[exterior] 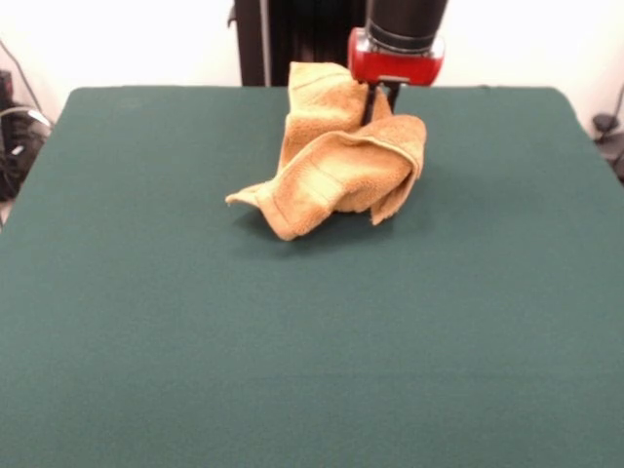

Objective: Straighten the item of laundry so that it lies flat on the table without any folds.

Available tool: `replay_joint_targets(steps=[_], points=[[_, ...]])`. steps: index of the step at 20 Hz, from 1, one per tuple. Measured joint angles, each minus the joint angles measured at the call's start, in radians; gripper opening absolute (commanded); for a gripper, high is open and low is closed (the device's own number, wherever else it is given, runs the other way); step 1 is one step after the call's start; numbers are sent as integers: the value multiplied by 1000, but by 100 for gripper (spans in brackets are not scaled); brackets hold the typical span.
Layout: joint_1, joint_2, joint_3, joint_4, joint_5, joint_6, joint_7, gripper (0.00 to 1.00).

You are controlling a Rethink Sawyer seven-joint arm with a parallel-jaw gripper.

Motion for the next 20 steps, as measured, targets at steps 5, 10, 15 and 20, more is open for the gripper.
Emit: replay_joint_targets(steps=[5, 10, 15, 20], points=[[0, 0, 0, 0, 0, 19, 0, 0], [0, 0, 0, 0, 0, 32, 0, 0], [0, -1, 0, 0, 0, 38, 0, 0], [0, -5, 0, -4, 0, 52, 0, 0]])
